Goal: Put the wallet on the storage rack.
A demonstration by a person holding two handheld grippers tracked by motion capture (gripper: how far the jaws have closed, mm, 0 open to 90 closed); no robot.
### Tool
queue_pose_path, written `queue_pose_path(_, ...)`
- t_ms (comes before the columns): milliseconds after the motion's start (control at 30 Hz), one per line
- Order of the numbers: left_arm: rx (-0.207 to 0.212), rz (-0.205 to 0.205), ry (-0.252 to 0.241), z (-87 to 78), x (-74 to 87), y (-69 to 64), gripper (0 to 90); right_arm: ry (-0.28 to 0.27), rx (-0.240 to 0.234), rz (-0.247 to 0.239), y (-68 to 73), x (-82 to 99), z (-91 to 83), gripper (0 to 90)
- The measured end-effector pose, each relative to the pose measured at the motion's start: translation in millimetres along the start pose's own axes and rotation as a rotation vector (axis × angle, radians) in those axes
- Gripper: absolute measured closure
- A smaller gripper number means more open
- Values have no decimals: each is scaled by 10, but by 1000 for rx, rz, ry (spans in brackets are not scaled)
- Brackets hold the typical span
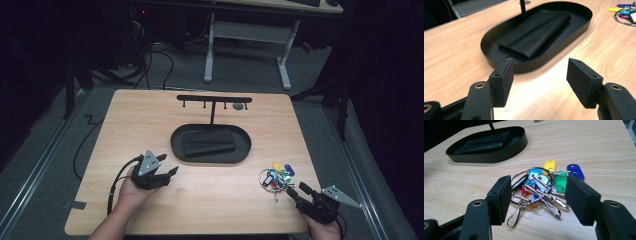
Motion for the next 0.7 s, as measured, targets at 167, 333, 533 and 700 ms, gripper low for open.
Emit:
queue_pose_path(167,-10,-39,34,-132,164,-10,367,-2,-2,-3,-2,-7,-4,396)
queue_pose_path(333,-7,-62,73,-277,379,-69,347,-1,-10,-11,26,-9,4,397)
queue_pose_path(533,-27,-88,75,-450,577,-124,338,5,-16,-26,63,-3,16,397)
queue_pose_path(700,-31,-97,68,-540,660,-130,330,7,-15,-45,79,8,26,394)
Point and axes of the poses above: each handheld gripper's, and its own axes: z roughly forward along the jaws, x roughly out of its underside, y roughly to its left, the point moved 10 cm from there along z, roughly forward along the jaws
